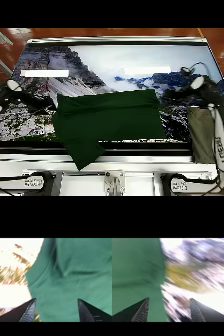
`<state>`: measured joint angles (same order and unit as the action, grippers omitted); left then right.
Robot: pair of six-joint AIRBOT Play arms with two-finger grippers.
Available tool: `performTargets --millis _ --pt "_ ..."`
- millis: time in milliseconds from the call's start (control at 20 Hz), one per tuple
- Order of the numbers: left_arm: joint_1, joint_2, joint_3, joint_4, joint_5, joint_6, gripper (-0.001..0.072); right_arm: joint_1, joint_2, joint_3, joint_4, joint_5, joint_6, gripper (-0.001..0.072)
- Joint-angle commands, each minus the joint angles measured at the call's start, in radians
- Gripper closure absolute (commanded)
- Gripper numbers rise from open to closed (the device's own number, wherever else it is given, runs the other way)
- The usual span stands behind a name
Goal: Fold the shirts.
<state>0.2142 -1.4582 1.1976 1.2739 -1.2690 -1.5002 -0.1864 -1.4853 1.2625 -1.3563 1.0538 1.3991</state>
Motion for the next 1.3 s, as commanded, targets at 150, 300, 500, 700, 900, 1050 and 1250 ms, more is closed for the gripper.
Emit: performTargets --millis 150,300,500,700,900,1050,1250 --pt "0.143 0.305 -0.397 -0.152 -0.058 0.121 0.0106 -0.265 0.103 -0.085 0.018 0.355 -0.068 0.0072" --pt "0.18 0.384 -0.639 -0.235 0.007 0.151 0.0106 -0.319 0.103 -0.184 0.193 0.351 -0.131 0.0071" --pt "0.161 0.378 -0.717 -0.294 0.032 0.204 0.0117 -0.309 0.103 -0.199 0.268 0.285 -0.151 0.0072" --pt "0.149 0.373 -0.774 -0.304 0.093 0.21 0.0127 -0.309 0.103 -0.199 0.254 0.249 -0.152 0.0072" --pt "0.135 0.368 -0.781 -0.327 0.151 0.22 0.0189 -0.309 0.103 -0.199 0.248 0.246 -0.151 0.0072" --pt "0.098 0.312 -0.781 -0.38 0.155 0.266 0.0189 -0.309 0.103 -0.199 0.248 0.247 -0.151 0.0072" --pt "0.063 0.219 -0.781 -0.453 0.155 0.326 0.0248 -0.309 0.103 -0.199 0.248 0.248 -0.135 0.0072"
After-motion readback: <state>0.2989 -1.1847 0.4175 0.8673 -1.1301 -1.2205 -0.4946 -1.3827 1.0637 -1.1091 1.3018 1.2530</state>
